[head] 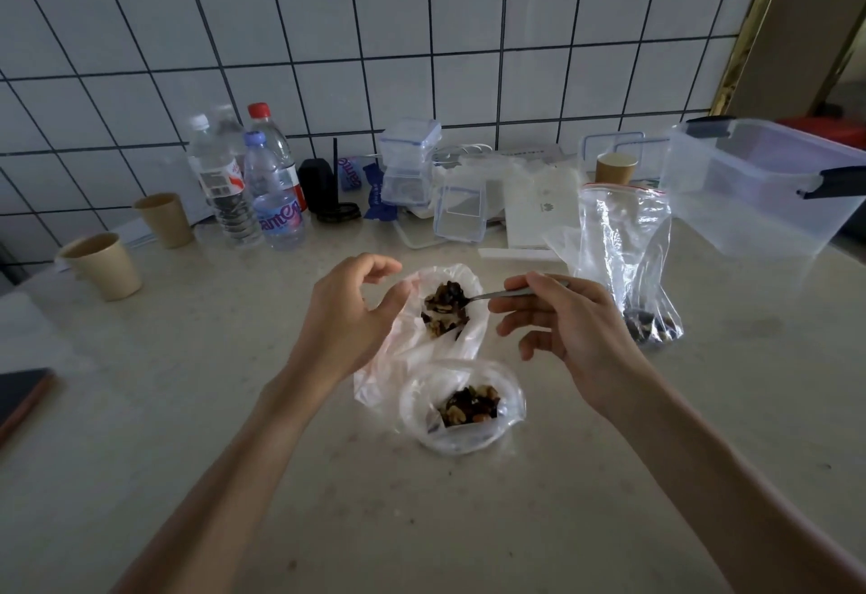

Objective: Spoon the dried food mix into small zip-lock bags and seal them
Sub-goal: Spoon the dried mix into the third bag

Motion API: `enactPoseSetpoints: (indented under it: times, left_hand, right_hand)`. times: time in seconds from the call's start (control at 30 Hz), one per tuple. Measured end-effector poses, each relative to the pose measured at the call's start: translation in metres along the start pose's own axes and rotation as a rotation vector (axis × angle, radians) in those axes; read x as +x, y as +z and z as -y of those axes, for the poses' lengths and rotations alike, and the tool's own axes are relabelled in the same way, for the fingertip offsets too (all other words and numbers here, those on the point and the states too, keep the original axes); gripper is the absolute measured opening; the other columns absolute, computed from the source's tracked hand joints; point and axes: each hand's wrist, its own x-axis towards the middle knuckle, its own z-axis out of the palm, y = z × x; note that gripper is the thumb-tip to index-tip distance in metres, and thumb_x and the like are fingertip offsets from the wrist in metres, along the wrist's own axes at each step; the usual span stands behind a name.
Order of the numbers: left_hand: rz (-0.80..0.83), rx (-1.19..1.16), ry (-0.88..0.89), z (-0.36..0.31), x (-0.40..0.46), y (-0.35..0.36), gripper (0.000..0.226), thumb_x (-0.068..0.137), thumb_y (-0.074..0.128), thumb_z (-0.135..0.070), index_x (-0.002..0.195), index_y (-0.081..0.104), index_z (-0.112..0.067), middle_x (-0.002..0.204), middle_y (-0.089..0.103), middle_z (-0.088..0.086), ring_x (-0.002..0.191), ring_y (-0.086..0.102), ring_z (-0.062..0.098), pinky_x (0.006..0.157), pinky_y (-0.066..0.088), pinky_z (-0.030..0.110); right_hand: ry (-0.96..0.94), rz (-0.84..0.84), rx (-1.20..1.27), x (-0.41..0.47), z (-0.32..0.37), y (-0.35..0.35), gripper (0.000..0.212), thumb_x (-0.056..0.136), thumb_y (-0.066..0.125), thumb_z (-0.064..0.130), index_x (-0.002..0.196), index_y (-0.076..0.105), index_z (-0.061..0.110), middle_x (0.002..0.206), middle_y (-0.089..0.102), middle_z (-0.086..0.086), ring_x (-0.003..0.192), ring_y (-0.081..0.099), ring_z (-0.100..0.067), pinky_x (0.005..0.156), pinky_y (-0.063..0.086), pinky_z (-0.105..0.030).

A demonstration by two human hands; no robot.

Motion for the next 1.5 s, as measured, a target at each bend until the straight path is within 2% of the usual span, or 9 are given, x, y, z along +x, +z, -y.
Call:
enactPoseSetpoints:
  times: [0.23,0.53,0.67,0.8,0.97,1.07,1.17,1.3,1.5]
  left_hand:
    - [0.074,0.063,-0.011,-0.018,-0.046,-0.008,0.014,0.096,0.065,-0.044,0.103,0.069,-0.033,0.088,0.068,-0.021,0.086,0.061,-0.012,0.065,0.041,0.000]
    - [0.181,0.132,-0.031,-0.015,-0.077,0.009,0.010,0.096,0.065,-0.034,0.100,0.074,-0.030,0.080,0.070,-0.020,0.076,0.066,-0.004,0.068,0.051,0.018]
    - [0.144,0.131,-0.048,-0.013,-0.070,0.011,0.011,0.096,0.065,-0.034,0.089,0.074,-0.032,0.073,0.070,-0.018,0.069,0.066,-0.002,0.066,0.054,0.023]
    - [0.086,0.122,-0.063,-0.008,-0.061,0.015,0.012,0.093,0.069,-0.027,0.081,0.073,-0.027,0.068,0.070,-0.012,0.063,0.066,0.006,0.060,0.054,0.028]
    - [0.043,0.144,-0.082,-0.006,-0.060,0.021,0.010,0.092,0.071,-0.026,0.082,0.073,-0.027,0.070,0.070,-0.013,0.055,0.064,0.006,0.058,0.056,0.032]
    - [0.067,0.133,-0.072,-0.007,-0.062,0.018,0.011,0.095,0.068,-0.030,0.084,0.072,-0.030,0.070,0.071,-0.014,0.052,0.066,0.005,0.059,0.059,0.036]
    - [0.101,0.156,-0.028,-0.010,-0.063,0.009,0.010,0.094,0.070,-0.035,0.085,0.071,-0.035,0.072,0.070,-0.022,0.062,0.068,-0.004,0.059,0.055,0.023]
    - [0.113,0.067,-0.017,-0.013,-0.061,-0.003,0.013,0.090,0.074,-0.048,0.081,0.070,-0.039,0.078,0.070,-0.029,0.071,0.067,-0.007,0.058,0.044,0.006]
    - [-0.093,0.155,-0.086,-0.004,-0.042,-0.007,0.020,0.089,0.072,-0.051,0.090,0.064,-0.033,0.086,0.066,-0.017,0.076,0.063,0.002,0.066,0.048,0.023]
  right_hand:
    - [-0.050,0.056,0.000,-0.033,0.009,-0.017,0.030,0.108,0.051,0.017,0.103,0.072,-0.004,0.097,0.076,-0.027,0.071,0.070,-0.032,0.046,0.049,-0.032]
    - [-0.048,0.113,-0.171,-0.061,-0.011,-0.037,0.029,0.108,0.048,0.013,0.102,0.070,-0.005,0.091,0.076,-0.025,0.070,0.069,-0.034,0.044,0.048,-0.034]
    - [-0.228,0.206,-0.430,-0.063,-0.014,-0.040,0.026,0.108,0.049,0.011,0.102,0.074,0.008,0.092,0.078,-0.012,0.074,0.071,-0.029,0.046,0.051,-0.036]
    - [-0.525,0.274,-0.865,-0.073,-0.011,-0.048,0.025,0.106,0.053,0.028,0.110,0.075,0.018,0.098,0.076,0.014,0.086,0.071,-0.010,0.067,0.052,-0.018]
    - [-0.728,0.294,-1.196,-0.079,0.001,-0.044,0.044,0.107,0.040,0.043,0.114,0.073,0.016,0.103,0.072,0.010,0.091,0.069,-0.008,0.078,0.057,-0.035]
    - [-0.683,0.262,-1.071,-0.077,-0.001,-0.041,0.032,0.109,0.046,0.032,0.109,0.073,0.015,0.098,0.073,0.010,0.088,0.069,-0.009,0.076,0.057,-0.035]
    - [-0.521,0.183,-0.719,-0.070,-0.003,-0.039,0.027,0.107,0.050,0.026,0.101,0.074,0.014,0.088,0.076,0.004,0.077,0.070,-0.015,0.062,0.054,-0.025]
    - [-0.346,0.095,-0.336,-0.054,-0.005,-0.034,0.028,0.109,0.048,0.012,0.096,0.071,0.002,0.084,0.076,-0.017,0.069,0.070,-0.030,0.046,0.049,-0.034]
    - [-0.131,-0.010,-0.122,-0.026,-0.005,-0.017,0.032,0.110,0.049,0.020,0.100,0.070,-0.002,0.084,0.076,-0.021,0.066,0.071,-0.029,0.046,0.050,-0.033]
